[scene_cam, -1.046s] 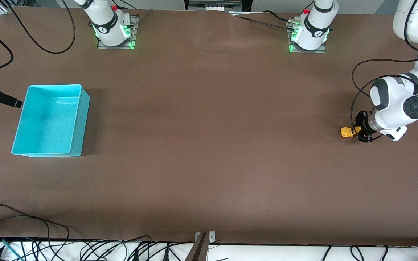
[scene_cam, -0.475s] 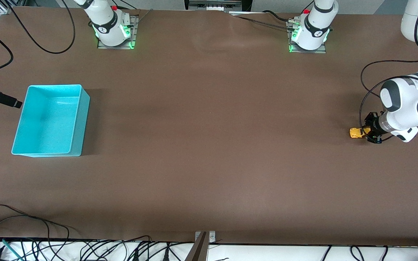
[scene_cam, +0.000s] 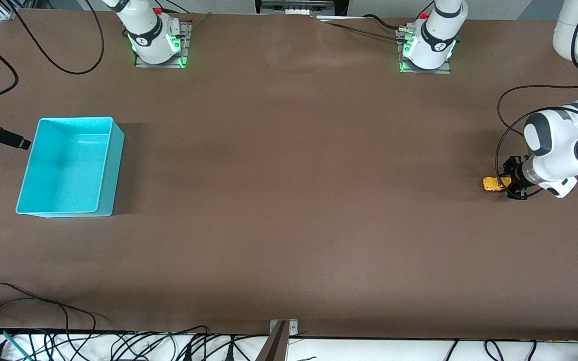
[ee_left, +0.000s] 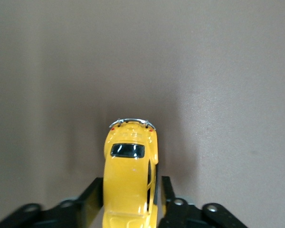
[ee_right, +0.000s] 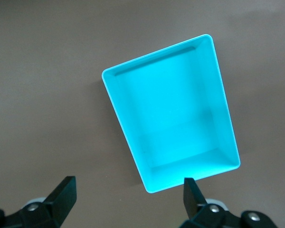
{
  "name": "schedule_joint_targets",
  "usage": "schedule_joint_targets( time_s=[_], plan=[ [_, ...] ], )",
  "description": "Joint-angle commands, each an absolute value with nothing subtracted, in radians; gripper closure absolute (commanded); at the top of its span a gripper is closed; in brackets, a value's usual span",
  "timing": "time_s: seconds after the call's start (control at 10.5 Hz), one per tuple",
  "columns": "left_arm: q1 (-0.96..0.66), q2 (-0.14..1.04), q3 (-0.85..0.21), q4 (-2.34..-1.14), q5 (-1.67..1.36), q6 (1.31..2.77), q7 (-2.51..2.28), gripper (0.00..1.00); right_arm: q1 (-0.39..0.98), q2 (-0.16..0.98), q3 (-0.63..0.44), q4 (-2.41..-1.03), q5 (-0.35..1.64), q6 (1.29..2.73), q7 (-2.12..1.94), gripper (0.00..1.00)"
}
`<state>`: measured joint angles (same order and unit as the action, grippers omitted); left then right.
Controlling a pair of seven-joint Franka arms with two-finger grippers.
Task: Wind up and store yellow beetle car
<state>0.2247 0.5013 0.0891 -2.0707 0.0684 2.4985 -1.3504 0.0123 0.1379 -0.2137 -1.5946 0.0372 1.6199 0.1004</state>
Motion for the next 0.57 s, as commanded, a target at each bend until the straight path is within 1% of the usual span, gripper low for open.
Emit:
schedule_joint_targets(
  time_s=[0.0, 0.1, 0.38, 0.48],
  plan=[
    [0.224, 0.569, 0.086, -2.014, 0.089, 2.534, -1.387, 0.1, 0.005, 0.13, -0.213, -1.605, 0.06, 1.628, 0.106, 0.0],
    [0.224, 0.568, 0.086, -2.008, 0.089, 2.533, -1.387, 0.06, 0.005, 0.13, -0.212, -1.605, 0.058, 1.626, 0.106, 0.0],
    [0.225, 0.545, 0.087, -2.003, 0.091, 2.522, -1.381, 0.06, 0.002, 0.135, -0.213, -1.605, 0.058, 1.621, 0.107, 0.0],
    [0.224, 0.525, 0.087, -2.005, 0.091, 2.481, -1.378, 0.06, -0.003, 0.135, -0.216, -1.605, 0.058, 1.62, 0.107, 0.0]
  ],
)
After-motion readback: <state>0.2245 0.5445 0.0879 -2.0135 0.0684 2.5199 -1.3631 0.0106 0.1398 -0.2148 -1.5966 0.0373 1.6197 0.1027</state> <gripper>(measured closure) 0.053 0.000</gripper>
